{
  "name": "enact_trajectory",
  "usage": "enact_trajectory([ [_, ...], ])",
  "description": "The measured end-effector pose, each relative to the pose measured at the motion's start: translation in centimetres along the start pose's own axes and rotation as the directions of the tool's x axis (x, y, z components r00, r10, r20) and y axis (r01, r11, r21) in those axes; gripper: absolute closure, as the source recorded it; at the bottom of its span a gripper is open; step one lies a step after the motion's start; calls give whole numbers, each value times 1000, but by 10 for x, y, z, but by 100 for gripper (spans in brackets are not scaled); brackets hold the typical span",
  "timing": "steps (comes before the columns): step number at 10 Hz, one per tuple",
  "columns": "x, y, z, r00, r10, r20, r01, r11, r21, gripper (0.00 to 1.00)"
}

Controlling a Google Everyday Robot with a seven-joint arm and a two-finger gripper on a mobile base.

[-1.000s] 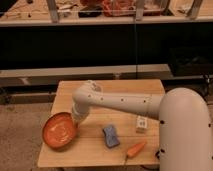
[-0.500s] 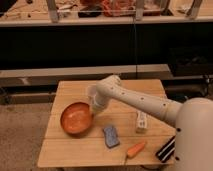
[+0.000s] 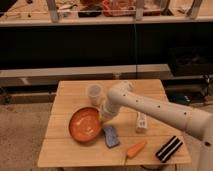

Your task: Drag the ceramic bowl in a circle

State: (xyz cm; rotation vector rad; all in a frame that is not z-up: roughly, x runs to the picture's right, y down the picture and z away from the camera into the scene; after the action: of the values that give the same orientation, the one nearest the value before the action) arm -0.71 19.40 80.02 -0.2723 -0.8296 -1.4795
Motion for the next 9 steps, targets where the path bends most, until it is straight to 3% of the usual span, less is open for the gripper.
enact_trajectory([
  [2,-48,-6,-4,999,-31,32,31,1000,1,100],
  [4,-73,-18,3,995,-74,64,74,997,5,100],
  [5,-80,-38,13,989,-119,87,119,993,8,100],
  [7,-75,-67,28,979,-173,110,173,985,13,100],
  [9,-54,-109,49,964,-235,125,233,972,25,100],
])
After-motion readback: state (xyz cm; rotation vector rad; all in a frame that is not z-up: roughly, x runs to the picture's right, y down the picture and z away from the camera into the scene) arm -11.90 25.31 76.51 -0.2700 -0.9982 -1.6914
